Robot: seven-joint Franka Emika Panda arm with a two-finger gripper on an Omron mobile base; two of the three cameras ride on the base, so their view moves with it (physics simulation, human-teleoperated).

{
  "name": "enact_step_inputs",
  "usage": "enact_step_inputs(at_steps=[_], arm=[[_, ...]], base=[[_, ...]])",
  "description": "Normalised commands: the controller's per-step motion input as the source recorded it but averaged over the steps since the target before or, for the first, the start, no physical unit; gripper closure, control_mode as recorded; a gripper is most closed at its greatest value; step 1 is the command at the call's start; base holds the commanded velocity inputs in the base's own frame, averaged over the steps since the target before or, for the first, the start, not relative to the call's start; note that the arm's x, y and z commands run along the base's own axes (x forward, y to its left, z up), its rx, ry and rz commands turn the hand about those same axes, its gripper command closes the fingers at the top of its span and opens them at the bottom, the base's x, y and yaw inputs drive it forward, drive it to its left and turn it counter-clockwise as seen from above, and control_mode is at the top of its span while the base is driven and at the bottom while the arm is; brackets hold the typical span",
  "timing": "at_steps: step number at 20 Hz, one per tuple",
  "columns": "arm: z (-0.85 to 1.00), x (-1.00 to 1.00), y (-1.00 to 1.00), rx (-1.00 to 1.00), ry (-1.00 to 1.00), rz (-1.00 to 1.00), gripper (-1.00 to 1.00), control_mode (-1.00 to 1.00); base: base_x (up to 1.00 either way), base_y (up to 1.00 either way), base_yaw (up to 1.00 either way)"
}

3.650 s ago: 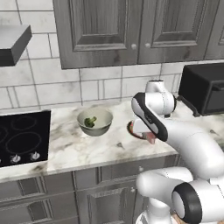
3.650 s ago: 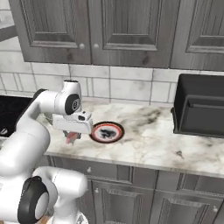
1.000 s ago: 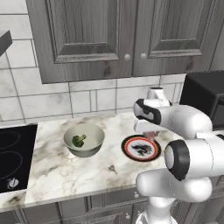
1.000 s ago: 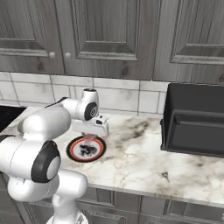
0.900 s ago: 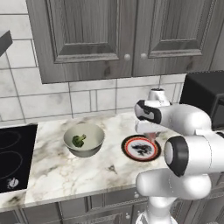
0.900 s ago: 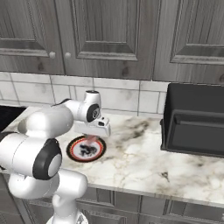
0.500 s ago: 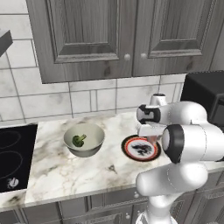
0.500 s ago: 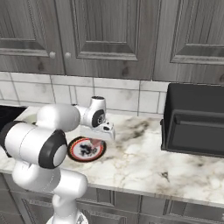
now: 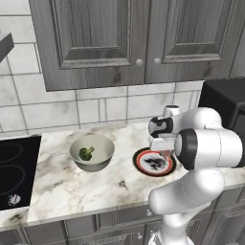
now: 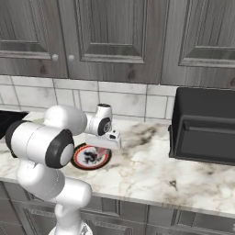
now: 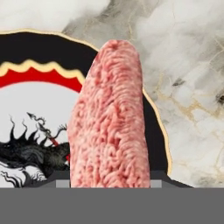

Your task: Place the steak on the plate and place the broccoli on the same plate.

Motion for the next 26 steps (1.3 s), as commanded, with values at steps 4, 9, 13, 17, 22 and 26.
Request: enact_step_inputs(at_steps=[4,9,13,17,22,26], arm=[[-0.07,0.00,0.00,0.00,0.00,0.00,1.00,-1.00],[0.00,0.00,0.00,0.00,0.00,0.00,-1.00,-1.00],[0.00,0.00,0.00,0.00,0.00,0.00,-1.00,-1.00],[0.00,0.00,0.00,0.00,0.00,0.00,-1.00,-1.00],[0.04,0.00,0.11,0.00,0.00,0.00,-1.00,-1.00],[0.14,0.00,0.44,0.00,0.00,0.00,-1.00,-1.00]], base=[[0.00,0.00,0.00],[0.00,0.00,0.00],[0.00,0.00,0.00],[0.00,0.00,0.00],[0.00,0.00,0.00],[0.00,0.00,0.00]])
